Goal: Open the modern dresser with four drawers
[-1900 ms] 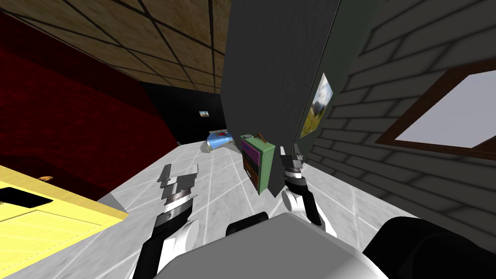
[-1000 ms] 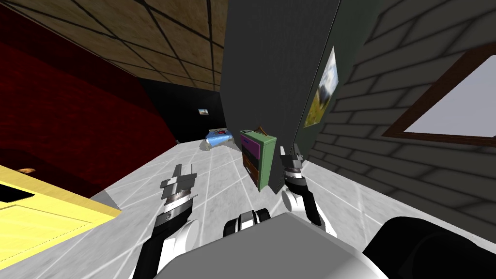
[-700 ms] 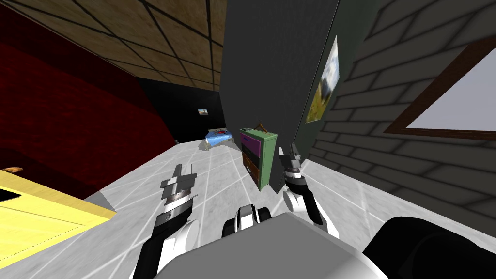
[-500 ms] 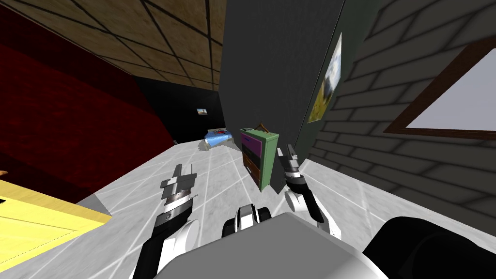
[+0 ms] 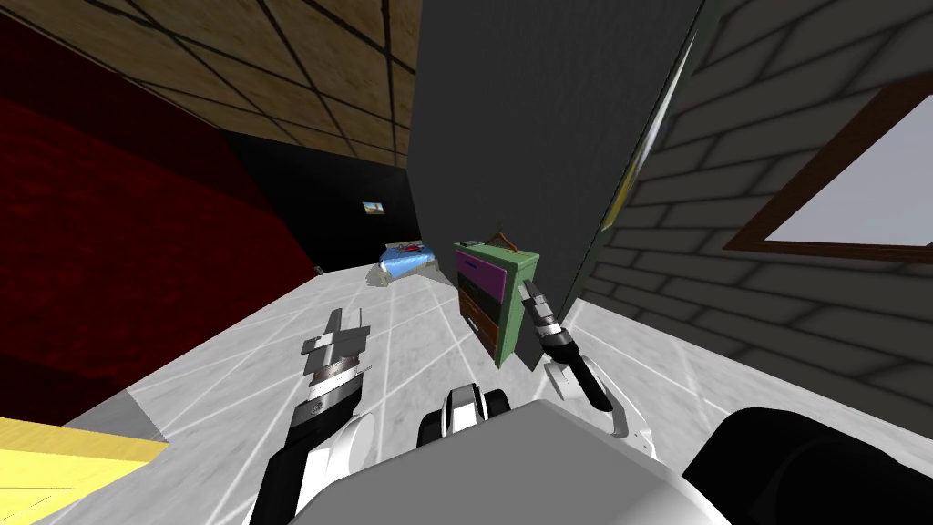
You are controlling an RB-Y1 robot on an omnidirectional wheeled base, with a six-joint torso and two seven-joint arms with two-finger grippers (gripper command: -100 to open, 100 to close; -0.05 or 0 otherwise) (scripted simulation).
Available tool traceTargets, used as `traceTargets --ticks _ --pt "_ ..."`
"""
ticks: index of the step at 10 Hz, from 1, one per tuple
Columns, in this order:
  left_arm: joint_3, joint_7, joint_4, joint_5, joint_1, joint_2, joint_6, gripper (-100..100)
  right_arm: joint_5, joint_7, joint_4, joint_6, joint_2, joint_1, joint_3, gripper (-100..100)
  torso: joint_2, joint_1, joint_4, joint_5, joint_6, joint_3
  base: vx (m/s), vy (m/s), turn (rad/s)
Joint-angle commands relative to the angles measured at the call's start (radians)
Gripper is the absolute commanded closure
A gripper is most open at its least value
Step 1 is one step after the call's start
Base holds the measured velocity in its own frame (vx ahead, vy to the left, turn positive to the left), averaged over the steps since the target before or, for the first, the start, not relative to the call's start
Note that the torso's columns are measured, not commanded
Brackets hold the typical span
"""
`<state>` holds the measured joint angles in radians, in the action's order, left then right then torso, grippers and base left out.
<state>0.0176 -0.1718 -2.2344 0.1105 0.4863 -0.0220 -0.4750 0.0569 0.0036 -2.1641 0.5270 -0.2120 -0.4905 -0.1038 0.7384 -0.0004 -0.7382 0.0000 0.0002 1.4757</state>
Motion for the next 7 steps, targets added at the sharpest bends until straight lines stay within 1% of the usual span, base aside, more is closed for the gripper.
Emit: traceTargets --ticks 1,5,6,7 --pt "0.0 0.0 0.0 0.0 0.0 0.0 0.0 0 0.074 0.054 0.053 -0.054 -0.062 0.001 -0.026 -100 -0.001 0.001 0.0 0.0 0.0 0.001 0.231 0.205 -0.113" --pt "0.0 0.0 0.0 0.0 0.0 0.0 0.0 0 0.2 0.145 0.159 -0.134 -0.159 0.001 -0.071 -100 -0.001 0.001 0.0 0.0 0.0 0.0 0.233 0.22 -0.105" --pt "0.0 0.0 0.0 0.0 0.0 0.0 0.0 0 0.202 0.145 0.159 -0.134 -0.159 0.001 -0.071 -100 -0.001 0.001 0.0 0.0 0.0 0.001 0.161 0.202 -0.039" --pt "0.0 0.0 0.0 0.0 0.0 0.0 0.0 0 0.237 0.17 0.188 -0.155 -0.185 0.001 -0.084 -100 0.003 -0.001 -0.001 0.0 -0.001 -0.002 0.14 0.182 -0.07"
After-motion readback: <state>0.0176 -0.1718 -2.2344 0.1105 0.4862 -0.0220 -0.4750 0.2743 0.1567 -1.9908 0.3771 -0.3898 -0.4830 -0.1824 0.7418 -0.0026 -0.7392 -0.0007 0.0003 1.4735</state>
